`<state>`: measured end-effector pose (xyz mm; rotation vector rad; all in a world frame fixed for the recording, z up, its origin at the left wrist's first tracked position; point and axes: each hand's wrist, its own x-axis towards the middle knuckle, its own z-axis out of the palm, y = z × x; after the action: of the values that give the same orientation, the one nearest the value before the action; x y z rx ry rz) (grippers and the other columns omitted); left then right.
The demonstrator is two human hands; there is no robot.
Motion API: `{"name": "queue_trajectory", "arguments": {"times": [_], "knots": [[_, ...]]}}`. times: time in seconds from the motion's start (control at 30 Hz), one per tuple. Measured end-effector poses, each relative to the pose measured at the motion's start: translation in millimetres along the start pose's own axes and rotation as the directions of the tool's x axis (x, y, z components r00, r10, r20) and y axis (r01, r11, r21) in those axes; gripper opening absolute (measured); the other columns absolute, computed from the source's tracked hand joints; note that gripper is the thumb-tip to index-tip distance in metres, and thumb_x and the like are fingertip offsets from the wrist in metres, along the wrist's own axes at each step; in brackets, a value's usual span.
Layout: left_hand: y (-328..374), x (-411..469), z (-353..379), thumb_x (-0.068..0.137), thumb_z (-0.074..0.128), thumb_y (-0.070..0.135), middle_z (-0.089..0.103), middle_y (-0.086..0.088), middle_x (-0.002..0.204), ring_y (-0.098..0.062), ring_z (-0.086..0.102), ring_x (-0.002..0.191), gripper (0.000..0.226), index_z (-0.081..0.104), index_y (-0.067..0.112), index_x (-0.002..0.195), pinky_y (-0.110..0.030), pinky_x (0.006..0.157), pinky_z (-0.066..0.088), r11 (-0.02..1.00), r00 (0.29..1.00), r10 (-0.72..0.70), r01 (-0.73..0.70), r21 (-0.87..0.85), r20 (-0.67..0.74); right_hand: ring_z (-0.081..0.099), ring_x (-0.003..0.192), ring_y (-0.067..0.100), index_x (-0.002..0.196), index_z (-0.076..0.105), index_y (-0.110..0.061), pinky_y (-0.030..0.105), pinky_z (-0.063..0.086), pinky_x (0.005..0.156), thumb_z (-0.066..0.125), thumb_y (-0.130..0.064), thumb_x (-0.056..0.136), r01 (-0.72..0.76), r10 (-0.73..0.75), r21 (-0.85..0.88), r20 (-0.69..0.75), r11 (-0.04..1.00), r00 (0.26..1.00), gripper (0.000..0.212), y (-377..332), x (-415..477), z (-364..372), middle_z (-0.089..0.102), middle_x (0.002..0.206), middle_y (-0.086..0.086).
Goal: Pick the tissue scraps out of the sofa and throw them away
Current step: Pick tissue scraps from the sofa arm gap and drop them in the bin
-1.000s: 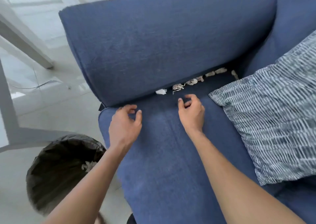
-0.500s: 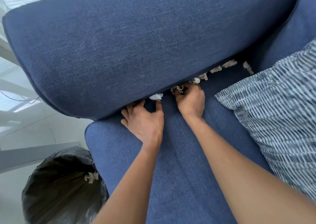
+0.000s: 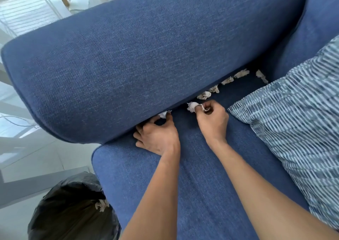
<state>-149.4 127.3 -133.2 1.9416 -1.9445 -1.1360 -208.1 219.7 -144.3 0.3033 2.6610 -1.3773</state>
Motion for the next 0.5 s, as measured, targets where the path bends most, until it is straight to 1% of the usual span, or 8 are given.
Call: {"name": "queue_trajectory", "arguments": {"times": [0.07, 0.13, 0.2, 0.23, 0.27, 0.3, 0.43, 0.5], "knots": [[-2, 2, -5, 0.078, 0.08, 0.049, 0.068, 0.002, 0.119, -0.024, 0.048, 0.119, 0.025, 0.08, 0.029, 0.093, -0.027, 0.088, 0.018, 0.999, 1.0, -0.001, 0.002, -0.052, 0.017, 0.058, 0.058, -0.002, 0.074, 0.066, -0.016, 0.01, 0.041, 0.057, 0.071, -0.023, 0.082, -0.019, 0.019, 0.014, -0.008, 1.0, 1.0, 0.011, 1, -3, -3, 0.064, 0.065, -0.01], [-7, 4, -13, 0.079, 0.08, 0.047, 0.072, 0.005, 0.112, -0.021, 0.051, 0.118, 0.022, 0.079, 0.029, 0.091, -0.024, 0.09, 0.021, 0.993, 0.999, 0.014, -0.008, -0.121, 0.05, 0.058, 0.056, -0.004, 0.071, 0.064, -0.018, 0.01, 0.04, 0.054, 0.072, -0.023, 0.08, -0.047, 0.047, 0.03, -0.023, 0.998, 0.999, 0.013, -2, -8, -5, 0.065, 0.064, -0.01], [-11, 4, -22, 0.081, 0.081, 0.045, 0.074, 0.006, 0.103, -0.02, 0.057, 0.113, 0.022, 0.078, 0.025, 0.09, -0.024, 0.098, 0.032, 0.979, 0.992, 0.062, -0.039, -0.2, 0.111, 0.065, 0.06, 0.006, 0.07, 0.063, -0.017, 0.026, 0.049, 0.059, 0.071, -0.024, 0.078, -0.065, 0.069, 0.07, -0.051, 0.995, 0.996, 0.013, -5, -12, -8, 0.068, 0.065, -0.002], [-14, 3, -29, 0.081, 0.081, 0.043, 0.075, 0.006, 0.1, -0.02, 0.06, 0.11, 0.022, 0.078, 0.024, 0.091, -0.029, 0.1, 0.041, 0.971, 0.986, 0.079, -0.043, -0.235, 0.146, 0.068, 0.063, 0.019, 0.069, 0.062, -0.017, 0.033, 0.052, 0.06, 0.071, -0.025, 0.077, -0.061, 0.066, 0.078, -0.062, 0.995, 0.996, 0.014, -7, -17, -8, 0.069, 0.065, 0.002], [-17, 2, -38, 0.081, 0.082, 0.042, 0.075, 0.006, 0.099, -0.02, 0.063, 0.107, 0.023, 0.078, 0.022, 0.092, -0.034, 0.099, 0.048, 0.963, 0.981, 0.082, -0.033, -0.269, 0.174, 0.068, 0.063, 0.028, 0.068, 0.059, -0.017, 0.038, 0.055, 0.061, 0.07, -0.028, 0.075, -0.049, 0.054, 0.073, -0.068, 0.996, 0.996, 0.016, -9, -25, -7, 0.069, 0.064, 0.005], [-22, 0, -47, 0.081, 0.082, 0.042, 0.074, 0.006, 0.099, -0.018, 0.064, 0.104, 0.025, 0.078, 0.021, 0.095, -0.036, 0.096, 0.052, 0.954, 0.979, 0.075, -0.015, -0.301, 0.19, 0.067, 0.062, 0.032, 0.067, 0.057, -0.016, 0.042, 0.056, 0.062, 0.069, -0.03, 0.073, -0.032, 0.036, 0.066, -0.069, 0.997, 0.997, 0.019, -11, -34, -6, 0.068, 0.062, 0.008], [-46, 1, -89, 0.084, 0.079, 0.042, 0.075, 0.008, 0.09, -0.01, 0.069, 0.086, 0.027, 0.079, 0.02, 0.099, -0.027, 0.083, 0.057, 0.935, 0.977, 0.059, 0.019, -0.355, 0.207, 0.066, 0.058, 0.041, 0.066, 0.05, -0.015, 0.053, 0.054, 0.058, 0.067, -0.03, 0.072, 0.004, 0.0, 0.059, -0.074, 0.998, 0.997, 0.024, -17, -80, 3, 0.062, 0.06, 0.014], [-64, 5, -113, 0.086, 0.077, 0.041, 0.074, 0.009, 0.079, -0.005, 0.069, 0.075, 0.021, 0.079, 0.021, 0.095, -0.024, 0.076, 0.056, 0.94, 0.978, 0.047, 0.027, -0.341, 0.205, 0.067, 0.053, 0.037, 0.068, 0.05, -0.012, 0.054, 0.053, 0.053, 0.068, -0.028, 0.075, 0.009, -0.005, 0.053, -0.073, 0.999, 0.997, 0.026, -19, -103, 9, 0.058, 0.057, 0.011]]}}
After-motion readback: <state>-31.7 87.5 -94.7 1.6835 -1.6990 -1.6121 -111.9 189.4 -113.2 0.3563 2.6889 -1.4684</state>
